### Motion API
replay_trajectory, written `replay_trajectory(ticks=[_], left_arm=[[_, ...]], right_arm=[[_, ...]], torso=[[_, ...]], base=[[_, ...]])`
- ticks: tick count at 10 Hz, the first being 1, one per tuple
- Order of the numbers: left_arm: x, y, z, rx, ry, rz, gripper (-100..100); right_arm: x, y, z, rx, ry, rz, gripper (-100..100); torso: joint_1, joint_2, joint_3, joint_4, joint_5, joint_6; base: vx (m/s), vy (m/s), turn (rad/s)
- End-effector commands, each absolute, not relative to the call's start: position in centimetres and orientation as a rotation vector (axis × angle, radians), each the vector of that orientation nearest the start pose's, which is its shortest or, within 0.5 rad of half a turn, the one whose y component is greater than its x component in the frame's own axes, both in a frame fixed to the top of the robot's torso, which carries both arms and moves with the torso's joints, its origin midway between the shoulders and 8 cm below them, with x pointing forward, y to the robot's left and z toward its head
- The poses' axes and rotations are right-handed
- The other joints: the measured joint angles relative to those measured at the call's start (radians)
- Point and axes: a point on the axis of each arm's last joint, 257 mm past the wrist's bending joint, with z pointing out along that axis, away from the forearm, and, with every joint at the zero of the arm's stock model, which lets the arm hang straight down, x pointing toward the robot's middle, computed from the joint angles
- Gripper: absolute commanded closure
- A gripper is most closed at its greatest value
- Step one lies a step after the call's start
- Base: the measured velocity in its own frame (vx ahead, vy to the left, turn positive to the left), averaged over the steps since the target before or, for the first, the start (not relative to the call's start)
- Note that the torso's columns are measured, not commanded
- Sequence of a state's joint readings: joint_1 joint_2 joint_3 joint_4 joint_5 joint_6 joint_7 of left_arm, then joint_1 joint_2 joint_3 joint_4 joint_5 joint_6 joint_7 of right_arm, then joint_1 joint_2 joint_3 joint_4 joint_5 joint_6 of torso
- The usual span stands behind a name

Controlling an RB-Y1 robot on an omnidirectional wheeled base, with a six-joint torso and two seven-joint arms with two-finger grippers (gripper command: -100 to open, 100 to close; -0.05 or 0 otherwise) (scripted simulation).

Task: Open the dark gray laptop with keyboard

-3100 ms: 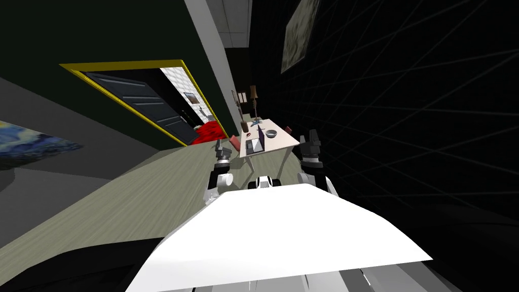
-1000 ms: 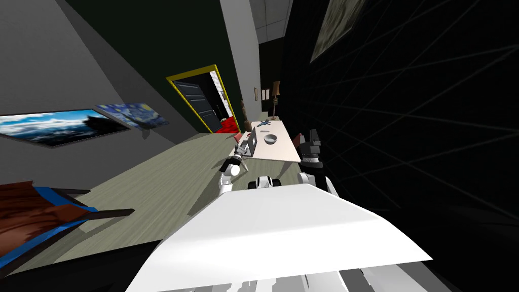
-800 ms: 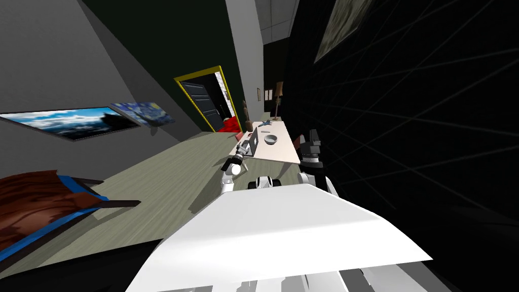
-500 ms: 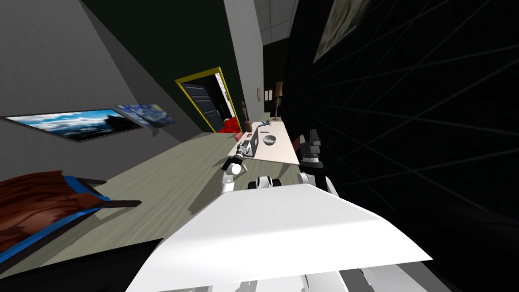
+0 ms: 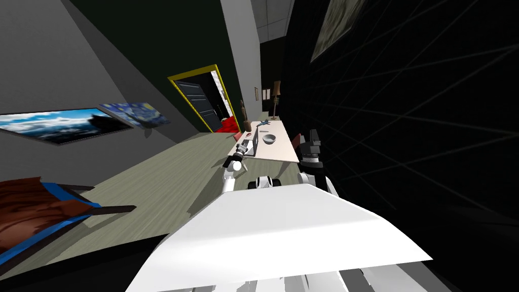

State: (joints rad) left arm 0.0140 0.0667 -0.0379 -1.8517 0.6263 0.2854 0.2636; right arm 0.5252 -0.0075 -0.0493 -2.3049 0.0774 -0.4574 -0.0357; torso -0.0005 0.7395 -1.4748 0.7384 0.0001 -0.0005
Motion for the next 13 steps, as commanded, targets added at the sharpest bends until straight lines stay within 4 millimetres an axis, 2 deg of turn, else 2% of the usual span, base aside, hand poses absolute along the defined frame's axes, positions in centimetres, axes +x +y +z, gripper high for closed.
replay_trajectory(ticks=[1, 3, 4, 5, 7, 8, 9, 11, 12, 13], left_arm=[[55.7, 18.8, -14.1, -1.718, 0.827, -1.937, 100], [55.9, 19.0, -16.9, -1.778, 0.844, -1.894, 100], [57.4, 20.5, -14.8, -1.747, 0.748, -1.929, 100], [57.9, 20.3, -15.4, -1.759, 0.756, -1.923, 100], [58.2, 20.2, -17.7, -1.810, 0.773, -1.887, 100], [59.5, 21.8, -15.9, -1.784, 0.678, -1.919, 100], [60.1, 21.4, -16.3, -1.794, 0.688, -1.915, 100], [60.4, 21.3, -18.2, -1.835, 0.702, -1.886, 100], [61.5, 22.7, -16.2, -1.804, 0.608, -1.924, 100], [62.2, 22.2, -16.5, -1.817, 0.619, -1.921, 100]], right_arm=[[34.3, -28.9, 2.0, 0.645, 0.679, 1.217, 0], [34.3, -29.0, 1.9, 0.645, 0.679, 1.217, 0], [34.3, -29.0, 1.9, 0.645, 0.679, 1.217, 0], [34.3, -28.9, 2.0, 0.645, 0.679, 1.217, 0], [34.3, -29.0, 1.9, 0.645, 0.679, 1.217, 0], [34.3, -29.0, 1.9, 0.645, 0.679, 1.217, 0], [34.3, -28.9, 2.0, 0.645, 0.679, 1.217, 0], [34.3, -29.0, 1.9, 0.645, 0.679, 1.217, 0], [34.3, -29.0, 1.9, 0.645, 0.679, 1.217, 0], [34.3, -28.9, 2.0, 0.645, 0.679, 1.217, 0]], torso=[[0.000, -0.001, -0.001, 0.000, 0.000, 0.001], [-0.002, -0.004, -0.003, -0.001, -0.001, 0.000], [-0.003, -0.006, -0.004, -0.002, -0.001, 0.000], [0.002, -0.002, -0.002, -0.001, 0.000, 0.001], [0.000, -0.001, -0.001, 0.000, 0.000, 0.000], [-0.002, -0.003, -0.002, -0.001, -0.001, 0.000], [0.002, 0.000, 0.000, 0.000, 0.000, 0.001], [0.000, -0.002, -0.001, -0.001, 0.000, 0.000], [-0.003, -0.005, -0.003, -0.001, -0.001, 0.000], [0.001, -0.001, -0.001, -0.001, 0.000, 0.001]], base=[[-0.102, 0.099, -0.123], [-0.028, 0.016, 0.017], [-0.055, 0.069, -0.182], [-0.080, 0.090, -0.142], [-0.035, 0.028, 0.003], [-0.084, 0.074, -0.220], [-0.106, 0.105, -0.139], [-0.032, 0.025, 0.025], [-0.069, 0.065, -0.203], [-0.097, 0.083, -0.146]])
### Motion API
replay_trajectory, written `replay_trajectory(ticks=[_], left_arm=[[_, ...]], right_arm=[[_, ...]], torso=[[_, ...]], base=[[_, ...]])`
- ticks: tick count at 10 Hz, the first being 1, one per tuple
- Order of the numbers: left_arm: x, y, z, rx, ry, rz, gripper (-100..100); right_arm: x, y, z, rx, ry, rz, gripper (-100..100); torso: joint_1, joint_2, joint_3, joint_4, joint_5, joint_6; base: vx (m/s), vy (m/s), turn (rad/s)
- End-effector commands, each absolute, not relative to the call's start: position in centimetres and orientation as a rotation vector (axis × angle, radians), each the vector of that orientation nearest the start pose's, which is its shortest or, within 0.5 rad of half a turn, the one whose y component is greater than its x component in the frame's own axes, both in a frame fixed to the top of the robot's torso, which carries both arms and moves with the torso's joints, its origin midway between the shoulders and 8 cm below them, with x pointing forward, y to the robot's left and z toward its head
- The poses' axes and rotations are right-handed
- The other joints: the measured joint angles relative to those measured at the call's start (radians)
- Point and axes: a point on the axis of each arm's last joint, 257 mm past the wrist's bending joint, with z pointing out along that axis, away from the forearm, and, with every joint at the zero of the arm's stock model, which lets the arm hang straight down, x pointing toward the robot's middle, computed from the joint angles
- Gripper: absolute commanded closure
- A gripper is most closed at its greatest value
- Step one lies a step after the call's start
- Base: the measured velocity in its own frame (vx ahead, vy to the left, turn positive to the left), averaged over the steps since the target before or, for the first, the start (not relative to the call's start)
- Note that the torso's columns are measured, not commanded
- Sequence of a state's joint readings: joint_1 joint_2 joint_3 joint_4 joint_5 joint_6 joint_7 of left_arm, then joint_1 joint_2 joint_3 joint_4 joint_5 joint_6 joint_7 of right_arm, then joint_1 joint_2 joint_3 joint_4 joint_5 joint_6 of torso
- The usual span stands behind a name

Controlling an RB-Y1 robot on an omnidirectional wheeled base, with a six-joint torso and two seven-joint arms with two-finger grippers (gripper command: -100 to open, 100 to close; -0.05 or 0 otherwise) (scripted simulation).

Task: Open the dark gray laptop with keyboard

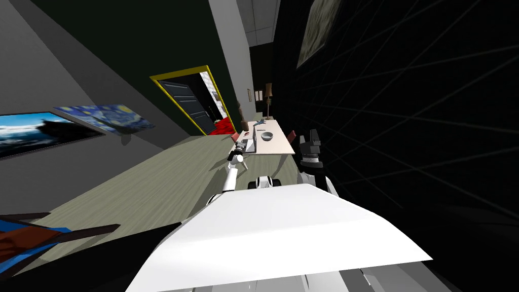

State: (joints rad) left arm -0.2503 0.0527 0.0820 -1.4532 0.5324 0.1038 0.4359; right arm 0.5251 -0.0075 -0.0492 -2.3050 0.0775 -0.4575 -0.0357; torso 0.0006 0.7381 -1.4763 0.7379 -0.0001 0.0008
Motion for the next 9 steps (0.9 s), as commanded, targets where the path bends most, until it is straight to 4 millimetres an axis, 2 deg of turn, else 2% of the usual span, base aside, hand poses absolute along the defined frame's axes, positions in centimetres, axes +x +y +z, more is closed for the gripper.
replay_trajectory(ticks=[1, 2, 3, 5, 7, 8, 9], left_arm=[[62.4, 22.1, -17.8, -1.846, 0.629, -1.900, 100], [62.4, 22.1, -18.5, -1.859, 0.633, -1.890, 100], [63.4, 23.5, -16.5, -1.829, 0.540, -1.929, 100], [64.2, 22.7, -15.9, -1.826, 0.550, -1.941, 100], [64.2, 22.7, -18.4, -1.877, 0.565, -1.901, 100], [65.1, 23.8, -16.1, -1.839, 0.473, -1.949, 100], [65.7, 23.2, -16.0, -1.845, 0.483, -1.952, 100]], right_arm=[[34.3, -29.0, 1.9, 0.645, 0.679, 1.217, 0], [34.3, -29.0, 1.9, 0.645, 0.679, 1.217, 0], [34.3, -29.0, 1.9, 0.645, 0.679, 1.217, 0], [34.3, -29.0, 1.9, 0.645, 0.679, 1.217, 0], [34.3, -29.0, 1.9, 0.645, 0.679, 1.217, 0], [34.3, -29.0, 1.9, 0.645, 0.679, 1.217, 0], [34.3, -29.0, 1.9, 0.645, 0.679, 1.217, 0]], torso=[[0.001, 0.002, 0.002, 0.001, 0.001, -0.001], [-0.001, 0.000, 0.001, 0.000, 0.000, -0.001], [-0.003, -0.002, -0.001, -0.001, -0.001, -0.001], [0.001, 0.002, 0.001, 0.001, 0.001, -0.001], [-0.003, -0.002, -0.001, -0.001, 0.000, -0.001], [-0.003, -0.003, -0.001, -0.001, -0.001, -0.001], [0.001, 0.001, 0.001, 0.001, 0.000, 0.000]], base=[[-0.054, 0.041, 0.010], [-0.014, 0.008, 0.024], [-0.073, 0.072, -0.215], [-0.073, 0.058, -0.061], [-0.013, 0.003, 0.015], [-0.065, 0.062, -0.228], [-0.104, 0.085, -0.133]])
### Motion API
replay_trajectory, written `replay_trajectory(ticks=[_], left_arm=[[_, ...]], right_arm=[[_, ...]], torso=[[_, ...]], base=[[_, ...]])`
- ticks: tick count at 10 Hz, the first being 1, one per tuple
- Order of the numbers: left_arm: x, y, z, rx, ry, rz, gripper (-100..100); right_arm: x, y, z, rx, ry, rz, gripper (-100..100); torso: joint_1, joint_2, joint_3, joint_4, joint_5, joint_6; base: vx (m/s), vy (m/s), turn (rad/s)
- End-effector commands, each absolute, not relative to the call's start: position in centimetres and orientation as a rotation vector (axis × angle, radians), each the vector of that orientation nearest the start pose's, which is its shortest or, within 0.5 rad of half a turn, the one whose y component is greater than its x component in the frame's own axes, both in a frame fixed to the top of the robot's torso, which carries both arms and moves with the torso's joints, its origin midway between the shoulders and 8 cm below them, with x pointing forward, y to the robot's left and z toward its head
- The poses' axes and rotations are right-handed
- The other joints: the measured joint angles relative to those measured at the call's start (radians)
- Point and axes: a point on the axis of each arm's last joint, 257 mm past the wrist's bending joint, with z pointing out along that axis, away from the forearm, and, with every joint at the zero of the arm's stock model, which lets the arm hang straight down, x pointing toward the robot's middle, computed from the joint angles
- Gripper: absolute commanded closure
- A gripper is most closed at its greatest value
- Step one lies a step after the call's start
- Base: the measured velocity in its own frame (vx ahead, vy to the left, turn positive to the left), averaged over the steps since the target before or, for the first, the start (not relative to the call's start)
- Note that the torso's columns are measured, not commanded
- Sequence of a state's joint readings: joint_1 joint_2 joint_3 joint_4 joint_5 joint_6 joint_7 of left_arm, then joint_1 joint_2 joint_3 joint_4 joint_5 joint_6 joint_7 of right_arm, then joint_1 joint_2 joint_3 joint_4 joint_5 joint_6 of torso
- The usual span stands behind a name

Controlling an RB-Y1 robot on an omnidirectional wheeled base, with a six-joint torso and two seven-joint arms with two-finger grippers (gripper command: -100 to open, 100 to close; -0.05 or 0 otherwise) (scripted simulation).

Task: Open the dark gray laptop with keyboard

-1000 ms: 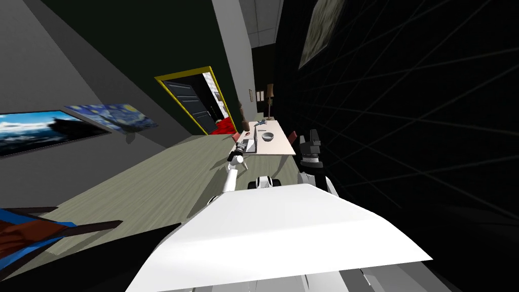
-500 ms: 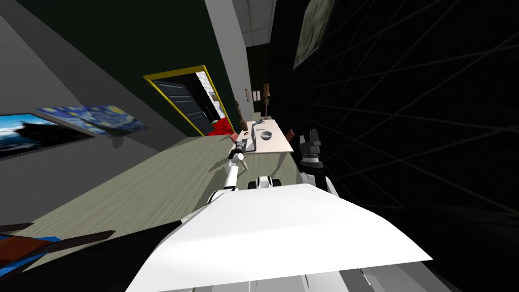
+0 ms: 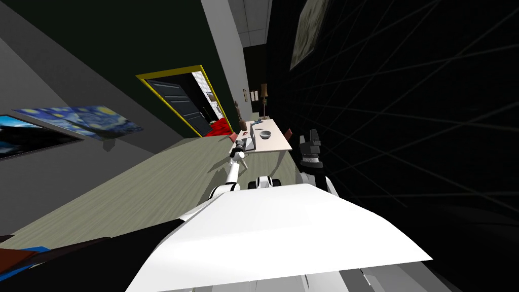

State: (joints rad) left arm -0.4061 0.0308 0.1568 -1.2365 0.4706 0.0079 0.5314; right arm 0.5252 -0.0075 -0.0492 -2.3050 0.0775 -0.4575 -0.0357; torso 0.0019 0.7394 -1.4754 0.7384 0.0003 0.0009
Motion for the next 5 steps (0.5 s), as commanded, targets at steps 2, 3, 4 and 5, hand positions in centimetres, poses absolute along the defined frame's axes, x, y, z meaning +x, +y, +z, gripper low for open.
replay_trajectory(ticks=[2, 3, 4, 5], left_arm=[[65.9, 23.0, -18.7, -1.905, 0.503, -1.908, 100], [65.9, 23.0, -18.7, -1.905, 0.503, -1.908, 100], [66.8, 23.8, -16.9, -1.877, 0.418, -1.952, 100], [67.2, 23.4, -16.3, -1.871, 0.422, -1.962, 100]], right_arm=[[34.3, -29.0, 1.9, 0.645, 0.679, 1.217, 0], [34.3, -29.0, 1.9, 0.645, 0.679, 1.217, 0], [34.3, -29.0, 1.9, 0.645, 0.679, 1.217, 0], [34.3, -29.0, 1.9, 0.645, 0.679, 1.217, 0]], torso=[[-0.002, 0.000, 0.000, 0.000, 0.000, -0.001], [-0.004, -0.004, -0.002, -0.001, -0.001, -0.001], [-0.005, -0.005, -0.003, -0.001, -0.001, -0.001], [-0.001, 0.000, 0.000, 0.000, 0.000, 0.000]], base=[[-0.045, 0.028, 0.023], [0.000, -0.007, 0.002], [-0.080, 0.050, -0.189], [-0.100, 0.073, -0.145]])
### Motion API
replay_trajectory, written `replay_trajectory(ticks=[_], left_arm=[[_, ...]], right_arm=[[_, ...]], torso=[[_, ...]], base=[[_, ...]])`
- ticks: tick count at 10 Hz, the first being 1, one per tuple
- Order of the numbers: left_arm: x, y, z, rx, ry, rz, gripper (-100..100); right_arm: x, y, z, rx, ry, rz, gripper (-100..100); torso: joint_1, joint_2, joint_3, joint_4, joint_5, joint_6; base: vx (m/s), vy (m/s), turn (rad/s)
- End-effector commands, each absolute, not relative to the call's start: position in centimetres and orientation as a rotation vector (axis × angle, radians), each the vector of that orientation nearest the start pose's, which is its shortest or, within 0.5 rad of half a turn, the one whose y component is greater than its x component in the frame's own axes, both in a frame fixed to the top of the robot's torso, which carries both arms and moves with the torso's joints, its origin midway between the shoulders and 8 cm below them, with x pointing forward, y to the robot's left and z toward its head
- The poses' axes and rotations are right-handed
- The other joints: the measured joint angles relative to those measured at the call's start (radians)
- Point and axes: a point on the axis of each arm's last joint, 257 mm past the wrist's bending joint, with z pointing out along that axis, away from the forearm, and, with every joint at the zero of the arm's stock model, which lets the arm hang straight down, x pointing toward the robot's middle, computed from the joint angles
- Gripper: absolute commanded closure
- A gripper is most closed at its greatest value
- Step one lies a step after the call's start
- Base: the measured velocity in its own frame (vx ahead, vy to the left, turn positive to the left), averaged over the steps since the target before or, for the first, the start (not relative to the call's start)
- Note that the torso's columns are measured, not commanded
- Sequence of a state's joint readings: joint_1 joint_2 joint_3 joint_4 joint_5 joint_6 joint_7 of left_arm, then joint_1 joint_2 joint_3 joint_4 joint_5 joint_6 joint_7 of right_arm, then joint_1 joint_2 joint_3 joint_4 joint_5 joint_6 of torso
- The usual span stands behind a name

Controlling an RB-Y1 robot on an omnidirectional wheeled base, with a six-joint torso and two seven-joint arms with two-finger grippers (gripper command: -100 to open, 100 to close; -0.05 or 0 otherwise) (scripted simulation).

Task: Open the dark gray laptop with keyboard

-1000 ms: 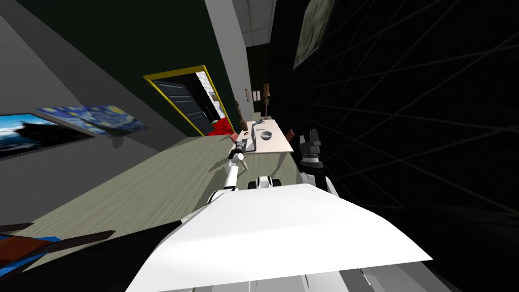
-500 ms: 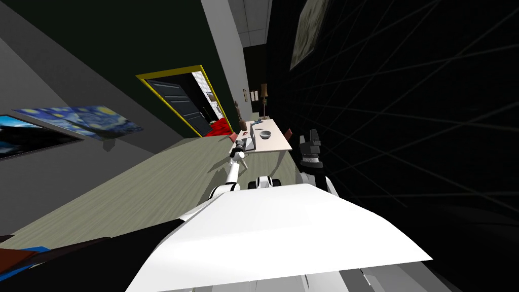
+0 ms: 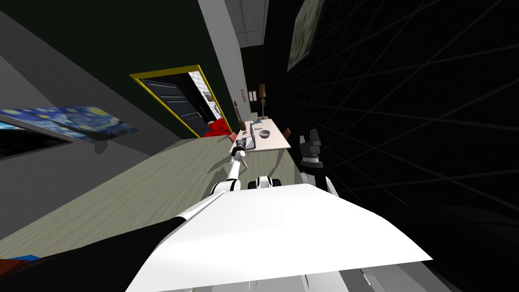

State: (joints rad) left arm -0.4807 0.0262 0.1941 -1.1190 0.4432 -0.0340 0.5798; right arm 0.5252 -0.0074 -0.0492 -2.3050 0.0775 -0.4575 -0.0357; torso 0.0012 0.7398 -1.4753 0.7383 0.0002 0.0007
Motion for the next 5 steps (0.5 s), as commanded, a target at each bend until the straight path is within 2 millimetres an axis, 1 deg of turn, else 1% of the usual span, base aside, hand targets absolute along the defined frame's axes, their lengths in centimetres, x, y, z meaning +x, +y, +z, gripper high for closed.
replay_trajectory(ticks=[1, 2, 3, 4, 5], left_arm=[[67.5, 23.0, -16.4, -1.881, 0.430, -1.960, 100], [67.4, 22.9, -18.2, -1.918, 0.441, -1.930, 100], [68.5, 23.3, -16.4, -1.893, 0.363, -1.978, 100], [68.9, 22.6, -16.1, -1.898, 0.373, -1.983, 100], [68.9, 22.5, -17.6, -1.930, 0.383, -1.958, 100]], right_arm=[[34.3, -29.0, 1.9, 0.645, 0.679, 1.217, 0], [34.3, -29.0, 1.9, 0.645, 0.679, 1.217, 0], [34.3, -29.0, 1.9, 0.645, 0.679, 1.217, 0], [34.3, -29.0, 1.9, 0.645, 0.679, 1.217, 0], [34.3, -29.0, 1.9, 0.645, 0.679, 1.217, 0]], torso=[[0.001, 0.001, 0.001, 0.001, 0.001, -0.001], [-0.001, -0.002, 0.000, 0.000, 0.000, -0.001], [-0.003, -0.004, -0.002, -0.001, -0.001, -0.001], [-0.001, -0.001, 0.000, 0.000, 0.000, 0.000], [0.000, 0.001, 0.001, 0.000, 0.000, -0.001]], base=[[-0.055, 0.045, -0.006], [-0.021, 0.016, 0.019], [-0.089, 0.063, -0.245], [-0.110, 0.072, -0.118], [-0.059, 0.032, 0.036]])
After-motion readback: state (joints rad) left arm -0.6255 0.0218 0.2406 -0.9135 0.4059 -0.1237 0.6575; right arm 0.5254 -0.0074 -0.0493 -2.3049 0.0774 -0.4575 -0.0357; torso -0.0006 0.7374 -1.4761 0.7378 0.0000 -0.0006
